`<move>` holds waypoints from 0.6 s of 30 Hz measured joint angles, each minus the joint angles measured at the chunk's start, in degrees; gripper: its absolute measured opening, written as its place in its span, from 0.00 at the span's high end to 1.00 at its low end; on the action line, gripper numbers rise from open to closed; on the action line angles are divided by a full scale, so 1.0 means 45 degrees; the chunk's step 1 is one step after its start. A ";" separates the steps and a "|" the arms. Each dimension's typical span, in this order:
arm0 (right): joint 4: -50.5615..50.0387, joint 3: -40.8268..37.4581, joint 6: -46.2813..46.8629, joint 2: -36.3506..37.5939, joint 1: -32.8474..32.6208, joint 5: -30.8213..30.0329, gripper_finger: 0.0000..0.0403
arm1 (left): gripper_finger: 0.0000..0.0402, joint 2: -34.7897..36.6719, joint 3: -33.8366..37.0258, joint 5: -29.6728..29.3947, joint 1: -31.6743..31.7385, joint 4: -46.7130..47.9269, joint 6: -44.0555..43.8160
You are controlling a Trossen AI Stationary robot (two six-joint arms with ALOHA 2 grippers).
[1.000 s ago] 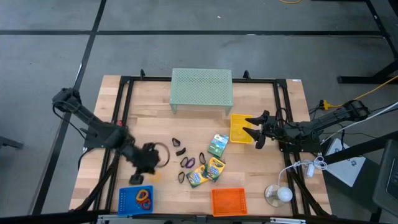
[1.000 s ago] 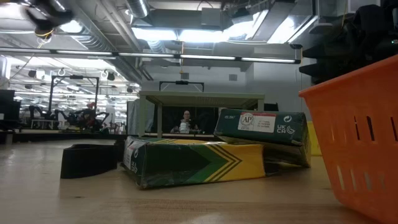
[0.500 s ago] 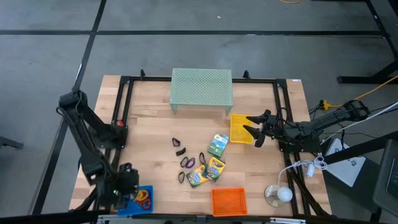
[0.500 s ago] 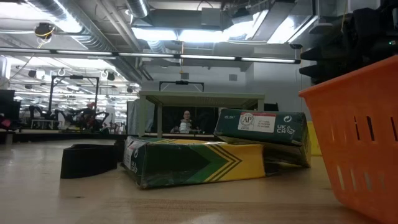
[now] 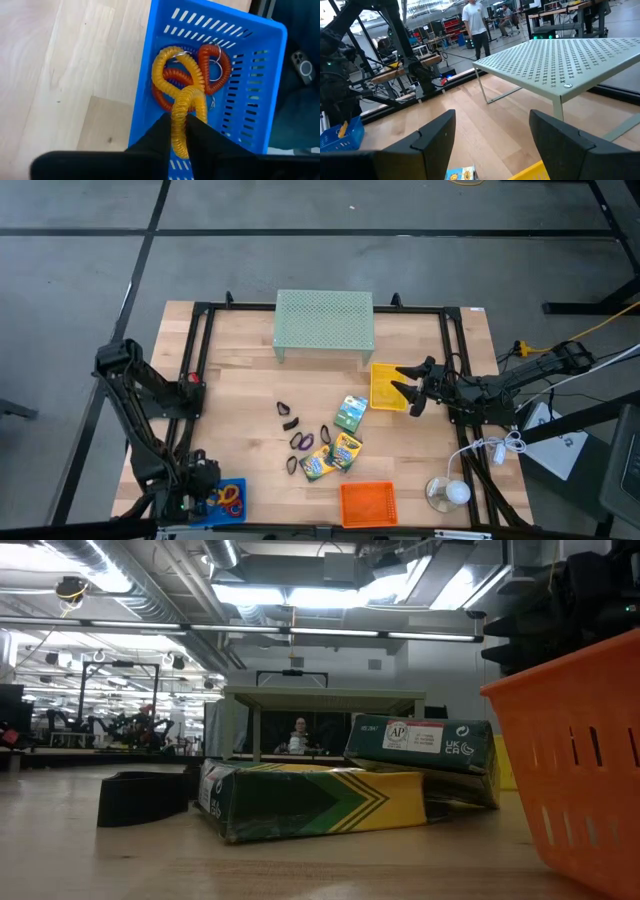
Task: Pick & Place Office Desk Supplies
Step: Put the yellow spring keychain into the blue bin, then put the violet spring keychain into the blue bin
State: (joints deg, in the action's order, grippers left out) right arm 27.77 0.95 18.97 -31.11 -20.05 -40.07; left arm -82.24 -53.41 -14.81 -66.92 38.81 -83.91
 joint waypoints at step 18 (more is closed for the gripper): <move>-0.0019 0.0001 0.0265 0.0000 -0.0001 0.0101 0.37 | 0.59 0.1931 0.0000 -0.4415 0.1871 0.0034 0.5224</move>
State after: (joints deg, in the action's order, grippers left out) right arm 27.68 0.96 20.16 -31.11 -20.06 -39.62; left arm -73.55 -53.41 -34.68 -58.50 38.96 -60.40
